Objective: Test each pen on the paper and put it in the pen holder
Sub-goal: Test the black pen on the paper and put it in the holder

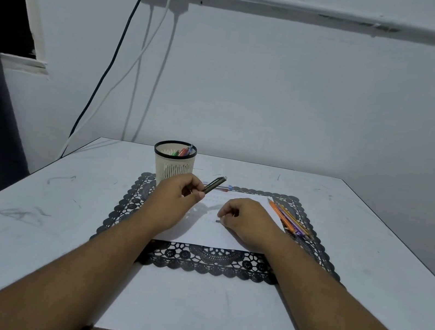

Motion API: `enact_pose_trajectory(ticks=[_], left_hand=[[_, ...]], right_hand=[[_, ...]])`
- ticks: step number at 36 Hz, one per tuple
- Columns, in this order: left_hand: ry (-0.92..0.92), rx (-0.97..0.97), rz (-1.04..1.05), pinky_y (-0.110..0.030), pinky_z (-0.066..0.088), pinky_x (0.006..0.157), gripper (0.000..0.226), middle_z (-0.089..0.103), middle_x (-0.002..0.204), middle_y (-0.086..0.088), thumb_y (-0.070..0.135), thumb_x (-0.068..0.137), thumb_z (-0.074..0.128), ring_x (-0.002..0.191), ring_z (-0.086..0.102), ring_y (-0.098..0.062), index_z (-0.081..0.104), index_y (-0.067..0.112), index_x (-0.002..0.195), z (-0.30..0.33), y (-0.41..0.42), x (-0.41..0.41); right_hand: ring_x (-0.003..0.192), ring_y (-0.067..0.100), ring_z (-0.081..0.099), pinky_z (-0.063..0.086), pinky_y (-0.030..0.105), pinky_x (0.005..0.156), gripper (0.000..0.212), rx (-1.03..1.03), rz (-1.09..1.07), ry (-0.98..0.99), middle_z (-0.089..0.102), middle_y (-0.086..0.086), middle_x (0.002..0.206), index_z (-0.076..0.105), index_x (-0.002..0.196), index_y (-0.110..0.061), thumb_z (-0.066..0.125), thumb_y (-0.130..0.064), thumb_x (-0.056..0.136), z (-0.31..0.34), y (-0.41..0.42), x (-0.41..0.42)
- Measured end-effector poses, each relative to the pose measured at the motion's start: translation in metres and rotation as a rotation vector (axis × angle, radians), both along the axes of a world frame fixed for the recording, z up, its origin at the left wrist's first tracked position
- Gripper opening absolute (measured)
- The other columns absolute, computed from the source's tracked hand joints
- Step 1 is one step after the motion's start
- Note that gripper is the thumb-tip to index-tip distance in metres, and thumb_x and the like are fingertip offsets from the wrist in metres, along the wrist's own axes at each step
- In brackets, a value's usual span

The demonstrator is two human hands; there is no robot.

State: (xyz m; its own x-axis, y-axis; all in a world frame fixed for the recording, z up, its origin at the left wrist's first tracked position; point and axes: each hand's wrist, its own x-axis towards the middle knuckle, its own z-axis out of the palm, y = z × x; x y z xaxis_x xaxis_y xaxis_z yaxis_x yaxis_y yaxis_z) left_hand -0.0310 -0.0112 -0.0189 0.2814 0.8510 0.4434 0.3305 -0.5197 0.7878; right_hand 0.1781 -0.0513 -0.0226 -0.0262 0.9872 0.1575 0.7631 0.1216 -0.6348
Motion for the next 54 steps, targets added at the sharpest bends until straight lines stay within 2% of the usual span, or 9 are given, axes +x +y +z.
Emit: enact_pose_trajectory(ticks=[8,13,18,30,35,41,44,49,54], left_hand=[[0.061,0.034,0.014,-0.009,0.044,0.063,0.007,0.07,0.088,-0.001,0.013,0.096,0.07,0.07,0.057,0.002,0.07,0.019,0.093,0.001,-0.003,-0.001],[0.082,0.051,0.018,-0.009,0.043,0.064,0.005,0.069,0.085,0.0,0.012,0.095,0.07,0.07,0.056,0.002,0.07,0.017,0.093,0.002,-0.006,-0.001],[0.09,0.041,0.024,-0.008,0.043,0.064,0.005,0.07,0.086,0.001,0.013,0.095,0.07,0.07,0.056,0.003,0.071,0.018,0.094,0.004,-0.004,-0.002],[0.134,0.038,0.03,-0.008,0.042,0.062,0.006,0.071,0.086,0.0,0.014,0.095,0.071,0.071,0.057,-0.001,0.071,0.019,0.092,0.002,-0.004,-0.003],[0.139,0.034,0.024,-0.01,0.041,0.062,0.007,0.071,0.085,0.0,0.013,0.095,0.07,0.07,0.057,-0.001,0.071,0.019,0.091,0.003,-0.006,-0.002],[0.167,0.033,0.022,-0.011,0.04,0.062,0.008,0.07,0.084,-0.003,0.013,0.094,0.07,0.068,0.055,-0.001,0.071,0.019,0.089,0.004,-0.008,-0.003],[0.178,0.038,0.033,-0.011,0.04,0.062,0.009,0.07,0.084,-0.003,0.014,0.094,0.07,0.07,0.057,-0.006,0.07,0.02,0.088,0.005,-0.009,-0.003],[0.192,0.055,0.045,-0.009,0.039,0.063,0.006,0.07,0.086,-0.001,0.015,0.094,0.071,0.075,0.058,-0.009,0.071,0.019,0.09,0.007,-0.013,-0.002],[0.221,0.067,0.035,-0.009,0.039,0.063,0.007,0.068,0.085,0.002,0.015,0.094,0.07,0.08,0.057,-0.009,0.071,0.021,0.09,0.005,-0.013,-0.002]], right_hand=[[0.072,0.009,0.056,0.043,0.025,0.062,0.014,0.025,-0.005,-0.039,0.064,-0.01,0.083,0.072,0.091,-0.025,0.064,-0.014,0.095,0.002,0.0,-0.001],[0.07,0.006,0.054,0.039,0.021,0.061,0.013,0.068,0.004,-0.021,0.062,-0.011,0.083,0.072,0.101,-0.024,0.059,-0.021,0.099,0.002,-0.005,-0.001],[0.081,0.007,0.061,0.043,0.023,0.066,0.001,0.055,0.045,-0.049,0.067,-0.009,0.093,0.073,0.093,-0.028,0.071,-0.029,0.092,0.002,-0.003,-0.003],[0.082,0.007,0.058,0.043,0.024,0.066,0.011,0.106,0.017,-0.137,0.065,-0.008,0.095,0.07,0.092,-0.019,0.061,-0.019,0.099,0.002,-0.002,-0.009],[0.074,0.012,0.057,0.044,0.028,0.064,0.013,0.181,-0.051,0.079,0.064,-0.005,0.088,0.062,0.09,-0.022,0.058,-0.015,0.099,0.001,0.001,-0.003],[0.054,-0.002,0.046,0.035,0.013,0.052,0.02,0.216,-0.09,0.343,0.057,-0.009,0.075,0.072,0.109,-0.018,0.054,-0.011,0.105,0.007,0.003,0.005],[0.059,-0.001,0.054,0.044,0.015,0.059,0.019,0.216,-0.1,0.481,0.066,-0.012,0.076,0.077,0.103,-0.018,0.06,-0.012,0.103,0.01,0.002,0.006],[0.078,0.017,0.066,0.057,0.026,0.065,0.008,0.221,-0.088,0.858,0.075,0.01,0.087,0.077,0.095,-0.006,0.072,0.0,0.092,0.015,0.003,0.0],[0.08,0.017,0.07,0.057,0.027,0.065,0.005,0.191,-0.054,0.9,0.077,0.014,0.093,0.077,0.096,-0.004,0.073,-0.005,0.093,0.013,0.002,-0.003]])
